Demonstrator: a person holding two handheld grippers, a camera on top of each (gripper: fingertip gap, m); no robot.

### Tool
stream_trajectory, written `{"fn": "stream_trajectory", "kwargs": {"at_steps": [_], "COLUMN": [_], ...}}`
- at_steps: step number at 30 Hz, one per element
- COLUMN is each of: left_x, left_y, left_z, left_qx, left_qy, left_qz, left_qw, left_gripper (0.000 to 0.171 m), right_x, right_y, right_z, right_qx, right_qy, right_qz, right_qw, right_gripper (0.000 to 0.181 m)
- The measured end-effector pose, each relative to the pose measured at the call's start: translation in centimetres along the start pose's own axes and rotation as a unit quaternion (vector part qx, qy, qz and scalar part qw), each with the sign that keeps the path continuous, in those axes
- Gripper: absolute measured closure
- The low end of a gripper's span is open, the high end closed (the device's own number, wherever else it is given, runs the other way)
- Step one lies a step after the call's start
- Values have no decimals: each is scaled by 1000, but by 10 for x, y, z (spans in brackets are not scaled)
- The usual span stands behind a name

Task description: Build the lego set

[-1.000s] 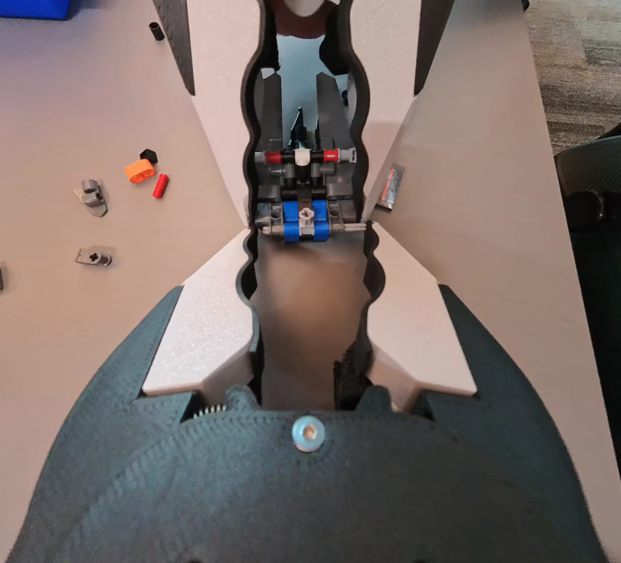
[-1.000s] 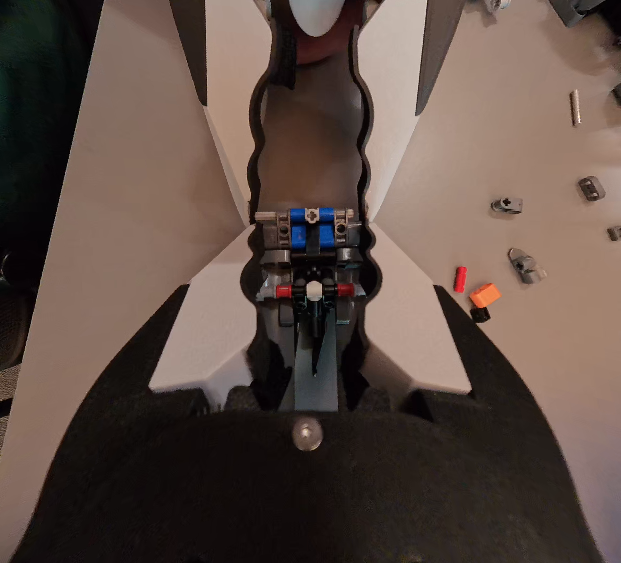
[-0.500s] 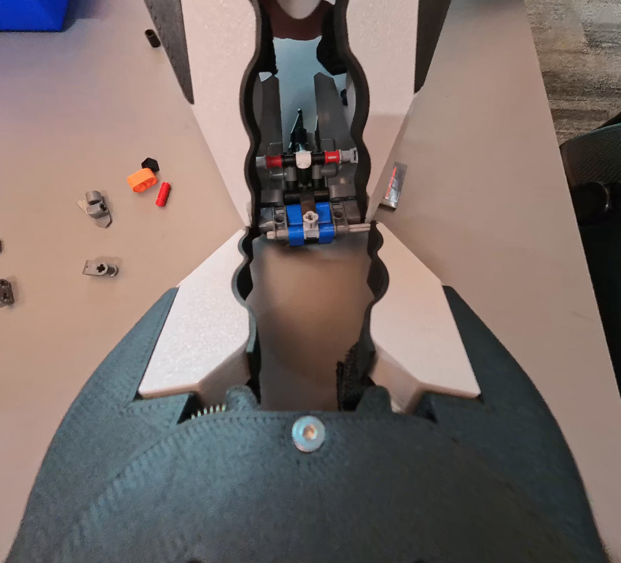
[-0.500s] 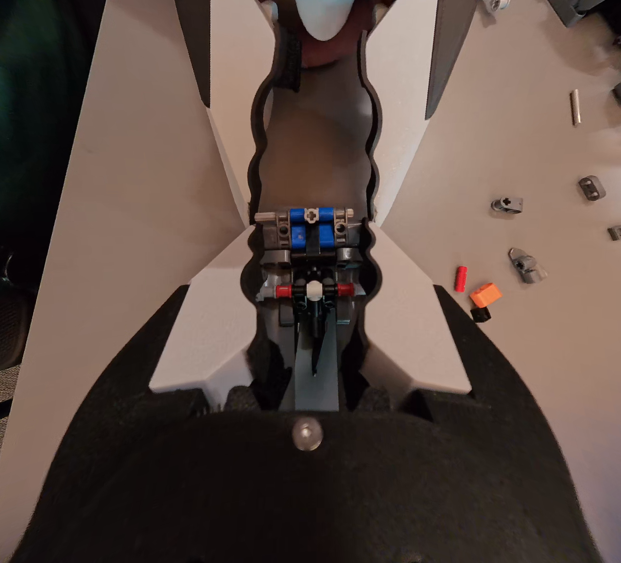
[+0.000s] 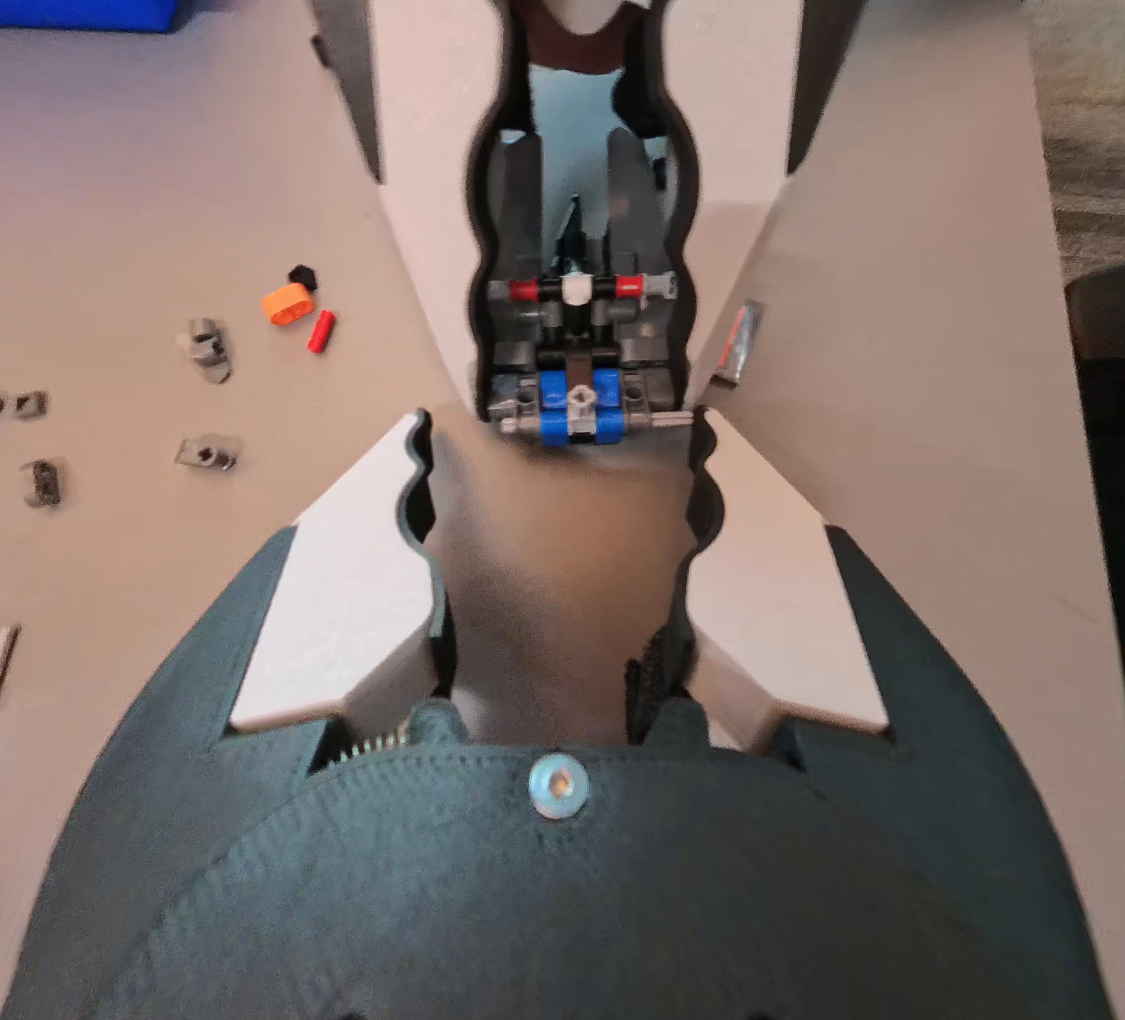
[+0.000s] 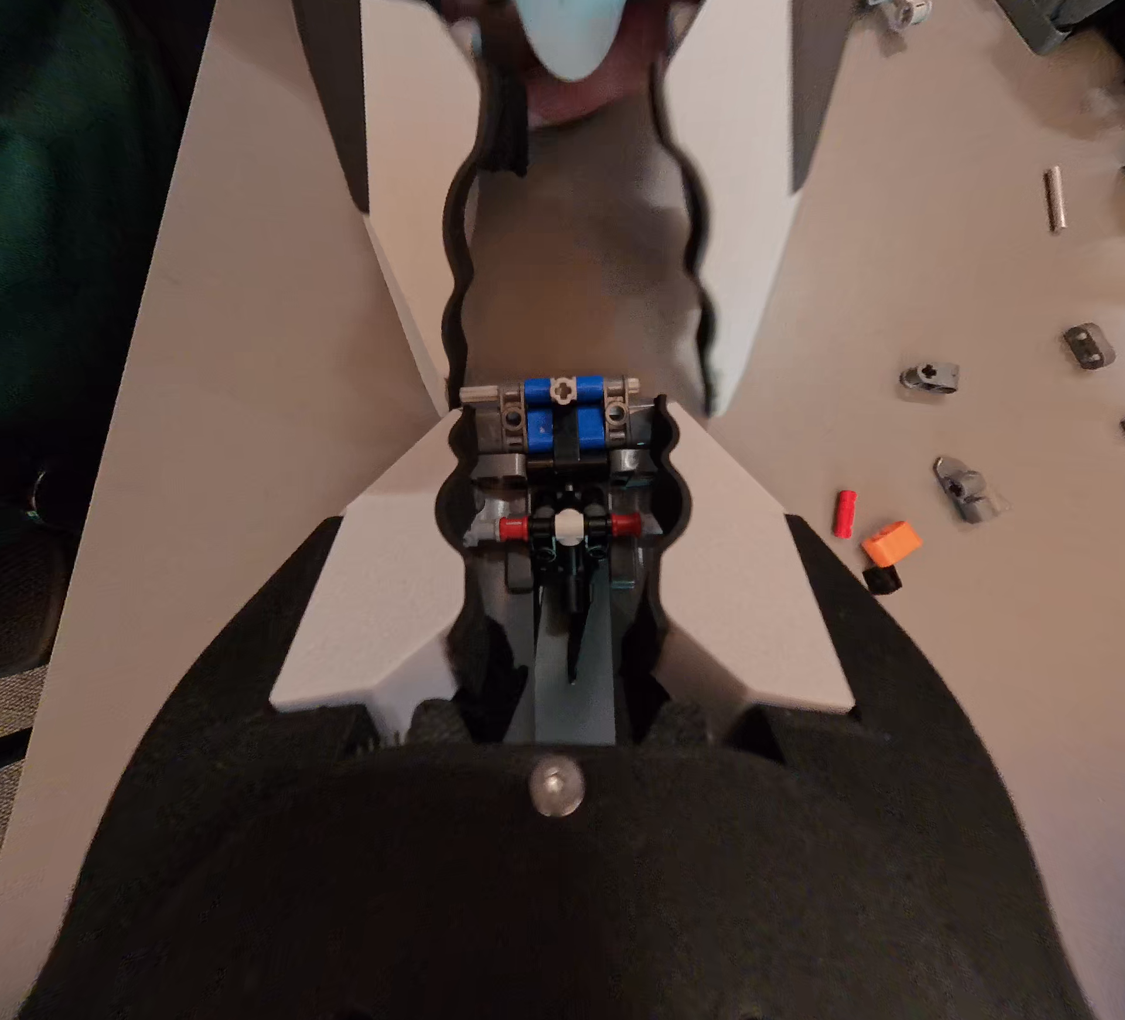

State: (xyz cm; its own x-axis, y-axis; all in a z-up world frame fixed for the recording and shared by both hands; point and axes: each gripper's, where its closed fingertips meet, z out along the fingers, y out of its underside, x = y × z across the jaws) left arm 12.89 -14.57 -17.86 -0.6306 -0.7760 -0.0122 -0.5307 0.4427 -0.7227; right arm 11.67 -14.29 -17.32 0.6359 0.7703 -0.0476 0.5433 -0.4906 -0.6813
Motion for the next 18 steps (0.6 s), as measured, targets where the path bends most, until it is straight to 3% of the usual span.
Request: {"fn": "stream_trajectory", "kwargs": {"at_steps": [4,18], "left_x": [4,5], "left_y": [1,1], "left_z": [5,5], "left_qx": [-5,-7], "left_qy": [3,19], "left_qz": [29,44], "left_qw": [1000,999], "left_gripper": [97,101], "right_x": [0,0], "right_y": [0,0], "right_z": [0,0], "right_qx": [-1,-5], "right_qy": [0,1], "right_qz": [-3,-4], "right_qw": [1000,1000], "right_gripper": [124,125]}}
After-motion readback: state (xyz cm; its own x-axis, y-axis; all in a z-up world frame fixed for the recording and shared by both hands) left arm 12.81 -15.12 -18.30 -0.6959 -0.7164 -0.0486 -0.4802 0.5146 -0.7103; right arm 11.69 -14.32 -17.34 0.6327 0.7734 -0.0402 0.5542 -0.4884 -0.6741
